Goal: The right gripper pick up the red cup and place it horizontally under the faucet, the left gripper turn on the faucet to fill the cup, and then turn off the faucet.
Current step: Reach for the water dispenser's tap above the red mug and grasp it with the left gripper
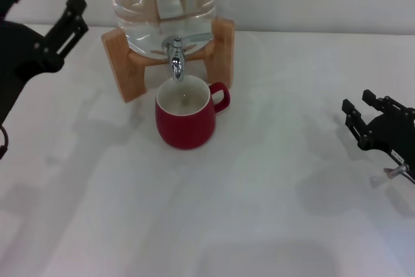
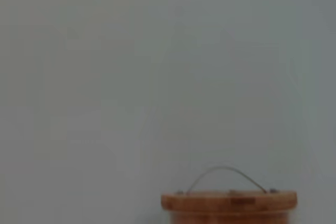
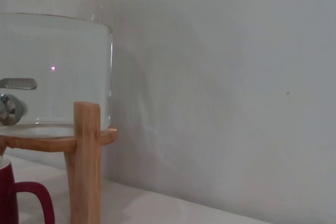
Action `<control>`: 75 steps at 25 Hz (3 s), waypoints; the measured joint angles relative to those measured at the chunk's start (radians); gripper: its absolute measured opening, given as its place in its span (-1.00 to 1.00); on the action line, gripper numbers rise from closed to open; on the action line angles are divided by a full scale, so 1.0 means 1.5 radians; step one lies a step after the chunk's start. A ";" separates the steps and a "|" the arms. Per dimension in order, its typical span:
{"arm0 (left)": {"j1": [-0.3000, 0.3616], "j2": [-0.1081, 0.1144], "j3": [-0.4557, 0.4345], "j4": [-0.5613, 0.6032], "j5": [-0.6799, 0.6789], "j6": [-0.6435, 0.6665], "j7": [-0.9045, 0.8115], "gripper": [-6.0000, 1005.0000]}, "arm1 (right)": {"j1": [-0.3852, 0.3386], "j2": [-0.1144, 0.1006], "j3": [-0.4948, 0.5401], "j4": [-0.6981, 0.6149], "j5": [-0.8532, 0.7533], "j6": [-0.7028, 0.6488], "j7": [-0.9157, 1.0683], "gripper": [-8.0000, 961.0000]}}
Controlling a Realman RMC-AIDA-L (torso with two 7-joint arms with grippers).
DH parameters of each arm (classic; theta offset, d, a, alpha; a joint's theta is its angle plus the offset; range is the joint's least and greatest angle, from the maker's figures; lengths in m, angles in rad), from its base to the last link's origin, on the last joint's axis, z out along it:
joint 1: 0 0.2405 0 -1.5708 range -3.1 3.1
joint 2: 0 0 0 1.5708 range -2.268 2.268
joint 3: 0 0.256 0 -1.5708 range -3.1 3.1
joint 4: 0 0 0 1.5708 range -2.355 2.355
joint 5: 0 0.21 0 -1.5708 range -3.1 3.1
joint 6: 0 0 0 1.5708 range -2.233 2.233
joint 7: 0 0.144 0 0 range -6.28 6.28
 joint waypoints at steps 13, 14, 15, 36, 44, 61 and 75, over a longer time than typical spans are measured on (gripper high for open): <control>0.008 0.002 -0.011 0.149 0.505 0.177 -0.507 0.75 | 0.001 0.000 0.000 0.000 0.000 0.004 0.000 -0.17; 0.005 0.003 -0.016 0.154 0.550 0.175 -0.558 0.75 | 0.001 0.000 0.000 0.000 -0.001 0.004 0.000 -0.17; 0.000 0.005 -0.022 0.162 0.601 0.172 -0.616 0.75 | 0.001 0.000 0.000 0.000 -0.001 0.004 0.000 -0.17; -0.187 -0.002 -0.167 0.204 1.242 -0.150 -1.231 0.75 | 0.003 0.000 -0.002 0.007 -0.006 0.011 0.000 -0.17; -0.192 -0.001 -0.162 0.213 1.254 -0.151 -1.203 0.75 | 0.001 0.001 -0.002 0.008 -0.006 0.012 0.000 -0.17; -0.254 0.001 -0.209 0.156 1.113 -0.180 -1.015 0.74 | 0.001 0.001 -0.003 0.015 -0.006 0.011 0.000 -0.17; -0.338 0.002 -0.250 0.123 1.117 -0.243 -1.004 0.74 | 0.000 0.001 -0.001 0.016 -0.005 0.008 0.000 -0.17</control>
